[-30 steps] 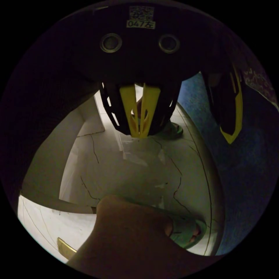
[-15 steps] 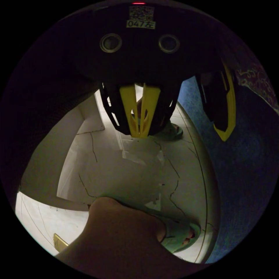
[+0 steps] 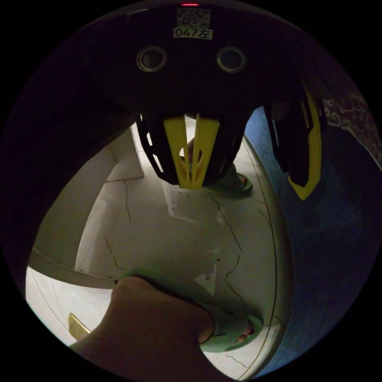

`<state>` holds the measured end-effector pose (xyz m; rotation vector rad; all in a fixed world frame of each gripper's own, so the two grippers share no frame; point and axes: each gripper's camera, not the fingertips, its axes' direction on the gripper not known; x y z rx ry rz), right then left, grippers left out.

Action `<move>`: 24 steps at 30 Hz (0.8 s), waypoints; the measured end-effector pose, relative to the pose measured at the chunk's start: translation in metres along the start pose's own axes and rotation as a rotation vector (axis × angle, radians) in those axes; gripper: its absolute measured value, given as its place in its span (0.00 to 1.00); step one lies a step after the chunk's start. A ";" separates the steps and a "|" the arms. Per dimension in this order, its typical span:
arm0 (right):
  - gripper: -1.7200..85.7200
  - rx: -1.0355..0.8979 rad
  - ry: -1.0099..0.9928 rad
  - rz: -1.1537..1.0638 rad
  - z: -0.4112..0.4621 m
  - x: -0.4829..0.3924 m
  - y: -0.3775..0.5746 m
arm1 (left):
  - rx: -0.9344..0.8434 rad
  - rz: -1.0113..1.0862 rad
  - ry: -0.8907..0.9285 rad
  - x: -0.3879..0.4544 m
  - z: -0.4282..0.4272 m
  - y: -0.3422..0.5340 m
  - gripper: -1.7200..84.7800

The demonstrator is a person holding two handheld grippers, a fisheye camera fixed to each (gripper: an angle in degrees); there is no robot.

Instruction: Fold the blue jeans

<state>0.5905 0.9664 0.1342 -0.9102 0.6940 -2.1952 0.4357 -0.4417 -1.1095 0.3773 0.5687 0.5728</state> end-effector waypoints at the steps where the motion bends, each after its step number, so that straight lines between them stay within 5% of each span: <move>1: 0.01 -0.002 0.000 -0.003 0.001 -0.001 0.000 | 0.000 0.002 0.001 0.000 0.001 0.000 0.01; 24: 0.01 0.011 -0.050 -0.052 -0.001 -0.008 -0.001 | -0.003 -0.006 0.060 -0.006 0.031 -0.001 0.01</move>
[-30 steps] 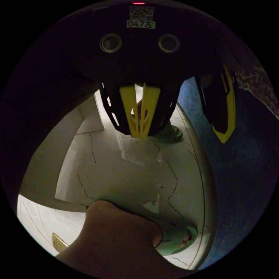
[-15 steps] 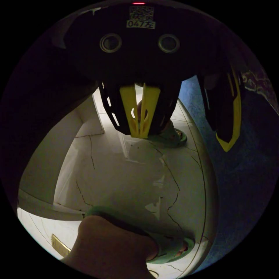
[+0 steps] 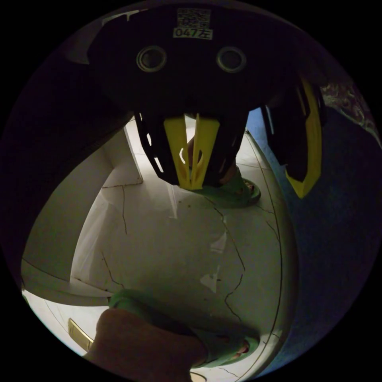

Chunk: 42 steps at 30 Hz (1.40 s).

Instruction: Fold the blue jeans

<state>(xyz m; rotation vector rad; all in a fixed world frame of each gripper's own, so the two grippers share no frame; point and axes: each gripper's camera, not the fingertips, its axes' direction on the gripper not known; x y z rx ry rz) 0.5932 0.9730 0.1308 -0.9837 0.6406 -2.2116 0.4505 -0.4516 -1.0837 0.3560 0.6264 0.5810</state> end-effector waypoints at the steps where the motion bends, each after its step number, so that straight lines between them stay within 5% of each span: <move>1: 0.01 0.000 0.003 -0.002 0.001 0.000 0.001 | -0.002 -0.002 0.002 -0.001 0.001 -0.001 0.01; 42: 0.01 0.000 -0.062 -0.014 0.002 0.010 0.006 | -0.020 0.054 -0.011 0.006 -0.047 -0.028 0.01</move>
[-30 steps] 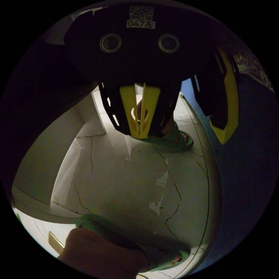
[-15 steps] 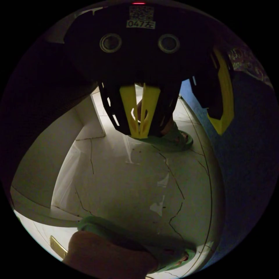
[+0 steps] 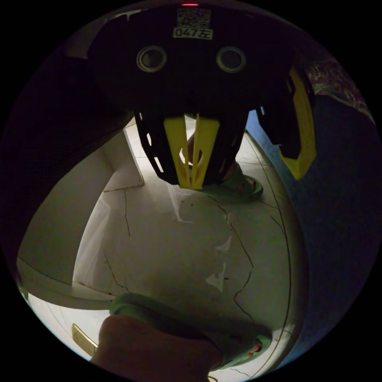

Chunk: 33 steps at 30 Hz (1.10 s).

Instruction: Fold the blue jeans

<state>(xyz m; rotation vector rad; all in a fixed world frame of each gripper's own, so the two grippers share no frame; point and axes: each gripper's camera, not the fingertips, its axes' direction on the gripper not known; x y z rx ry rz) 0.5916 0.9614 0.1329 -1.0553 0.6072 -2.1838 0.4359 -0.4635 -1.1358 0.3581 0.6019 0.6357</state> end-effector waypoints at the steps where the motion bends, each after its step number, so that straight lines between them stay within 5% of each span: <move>1: 0.01 -0.003 0.002 -0.001 -0.001 0.000 -0.001 | 0.001 0.001 -0.003 0.000 -0.001 0.000 0.01; 33: 0.01 -0.089 0.051 0.001 -0.044 0.011 -0.033 | 0.012 0.073 -0.145 0.039 -0.061 -0.014 0.01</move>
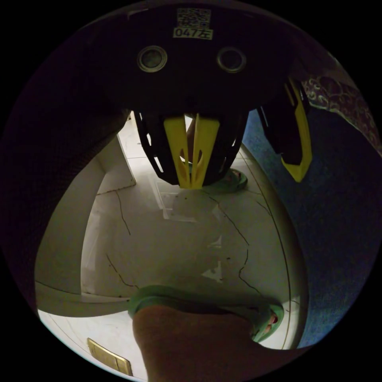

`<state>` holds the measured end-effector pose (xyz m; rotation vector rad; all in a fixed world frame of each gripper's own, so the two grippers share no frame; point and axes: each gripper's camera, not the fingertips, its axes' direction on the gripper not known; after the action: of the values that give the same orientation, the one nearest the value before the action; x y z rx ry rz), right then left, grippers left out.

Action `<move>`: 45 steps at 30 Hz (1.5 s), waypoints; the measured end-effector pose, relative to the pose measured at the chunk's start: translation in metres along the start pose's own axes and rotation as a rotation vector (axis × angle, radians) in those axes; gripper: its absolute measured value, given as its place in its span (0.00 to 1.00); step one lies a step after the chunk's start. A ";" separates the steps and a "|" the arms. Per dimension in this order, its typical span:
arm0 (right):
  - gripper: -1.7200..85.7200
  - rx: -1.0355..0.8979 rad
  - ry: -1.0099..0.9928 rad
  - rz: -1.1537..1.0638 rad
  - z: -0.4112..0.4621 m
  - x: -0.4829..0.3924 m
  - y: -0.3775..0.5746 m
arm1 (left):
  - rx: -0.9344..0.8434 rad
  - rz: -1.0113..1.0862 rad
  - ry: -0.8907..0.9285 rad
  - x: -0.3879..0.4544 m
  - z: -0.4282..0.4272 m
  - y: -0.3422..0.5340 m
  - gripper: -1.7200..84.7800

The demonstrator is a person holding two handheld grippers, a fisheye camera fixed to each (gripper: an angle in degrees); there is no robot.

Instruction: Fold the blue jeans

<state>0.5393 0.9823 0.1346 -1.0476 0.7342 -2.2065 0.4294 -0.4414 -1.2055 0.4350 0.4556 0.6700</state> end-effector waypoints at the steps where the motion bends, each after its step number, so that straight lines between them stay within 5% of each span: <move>1: 0.01 -0.001 -0.003 0.004 -0.003 0.001 0.000 | -0.001 -0.001 -0.002 0.000 -0.001 0.000 0.01; 30: 0.01 0.072 -0.002 0.033 -0.063 -0.023 0.014 | 0.022 -0.037 -0.018 0.019 -0.006 -0.026 0.01; 45: 0.01 0.358 -0.044 0.321 -0.056 -0.089 0.150 | 0.047 -0.036 -0.101 0.046 0.029 -0.019 0.01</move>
<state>0.5797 0.9550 -0.0421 -0.7388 0.4297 -1.9371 0.4859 -0.4309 -1.2038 0.5018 0.3834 0.6010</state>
